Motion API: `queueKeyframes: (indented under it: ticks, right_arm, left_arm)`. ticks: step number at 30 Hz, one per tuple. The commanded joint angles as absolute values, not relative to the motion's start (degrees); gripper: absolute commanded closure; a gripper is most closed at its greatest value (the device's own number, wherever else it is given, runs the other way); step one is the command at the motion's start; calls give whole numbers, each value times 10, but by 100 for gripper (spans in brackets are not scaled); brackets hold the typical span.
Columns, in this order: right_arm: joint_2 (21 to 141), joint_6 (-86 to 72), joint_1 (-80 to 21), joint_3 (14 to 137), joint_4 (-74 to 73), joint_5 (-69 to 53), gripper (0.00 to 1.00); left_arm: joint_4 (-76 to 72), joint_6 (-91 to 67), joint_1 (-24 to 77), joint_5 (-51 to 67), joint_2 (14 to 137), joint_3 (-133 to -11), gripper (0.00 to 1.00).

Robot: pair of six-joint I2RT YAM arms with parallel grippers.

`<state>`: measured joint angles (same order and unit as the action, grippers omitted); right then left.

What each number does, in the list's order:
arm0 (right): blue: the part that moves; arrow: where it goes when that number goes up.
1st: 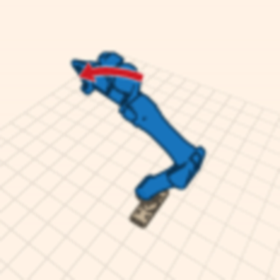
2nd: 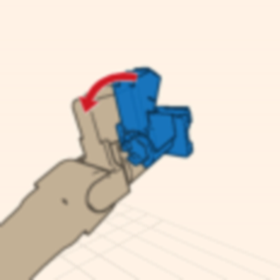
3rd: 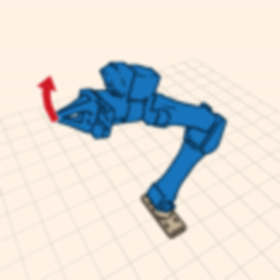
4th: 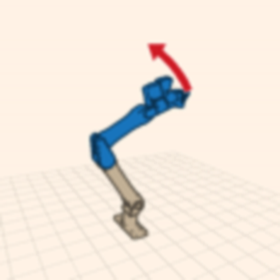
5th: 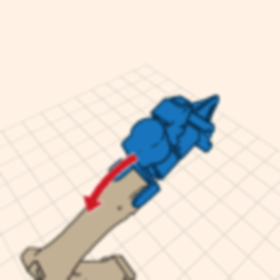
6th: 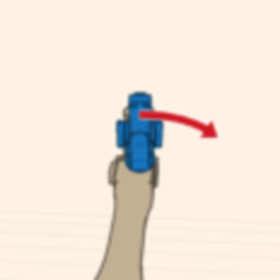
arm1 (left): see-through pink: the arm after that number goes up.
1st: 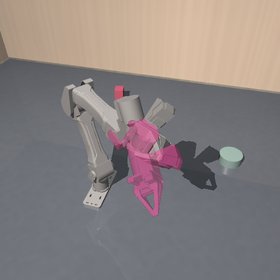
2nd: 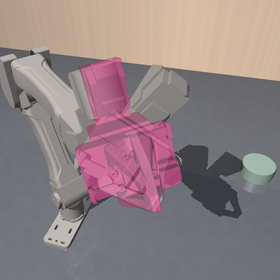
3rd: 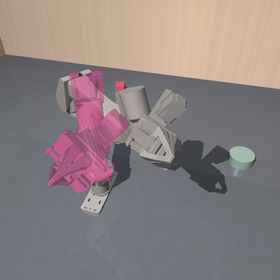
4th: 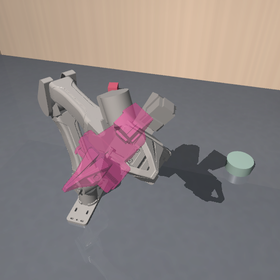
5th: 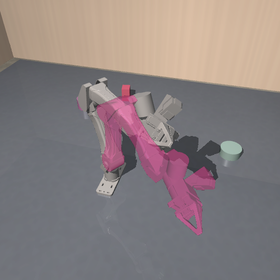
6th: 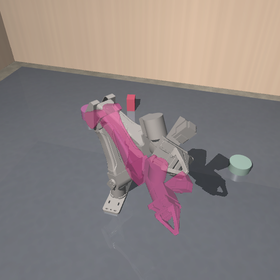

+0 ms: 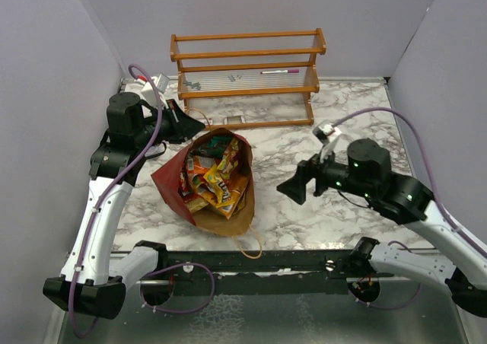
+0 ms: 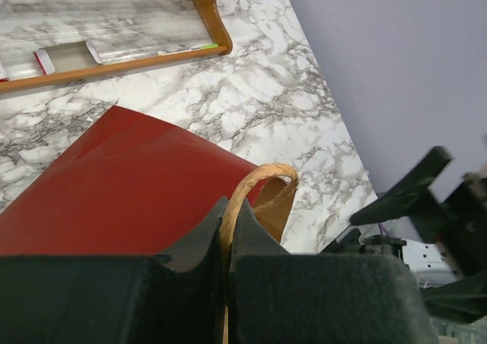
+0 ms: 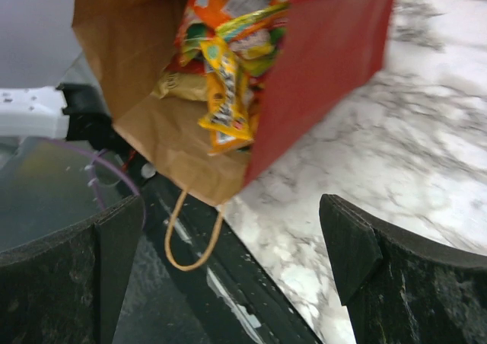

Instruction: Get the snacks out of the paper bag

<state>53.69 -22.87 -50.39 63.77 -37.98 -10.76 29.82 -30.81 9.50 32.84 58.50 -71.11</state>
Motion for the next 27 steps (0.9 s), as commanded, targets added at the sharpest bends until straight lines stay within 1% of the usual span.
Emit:
queueKeyframes:
  ticks: [1,5,9,13,17,21,23,26,27]
  right_arm:
    - [635,-256,-600,669,-327,-98,1]
    - [710,-269,-695,700,-305,28,1]
    - [768,-267,-717,704,-305,108,0]
    - [793,-236,-717,684,-266,155,7]
    - [808,-208,-718,650,-186,179,20]
    - [835,-195,-717,628,-97,182,22]
    - [858,-192,-718,621,-77,175,22]
    - [899,-201,-718,632,-91,173,35]
    - [909,-211,-717,637,-100,178,36]
  left_arm:
    - [264,-332,94,348,570,-700,100]
    - [265,-342,94,347,570,-699,100]
    - [265,-351,94,348,568,-706,100]
    - [266,-357,94,352,567,-713,100]
    - [255,-373,94,357,563,-710,100]
    - [225,-401,94,363,559,-698,100]
    - [218,-407,94,368,561,-698,100]
    - [216,-409,94,372,567,-702,100]
    - [217,-409,94,373,568,-703,100]
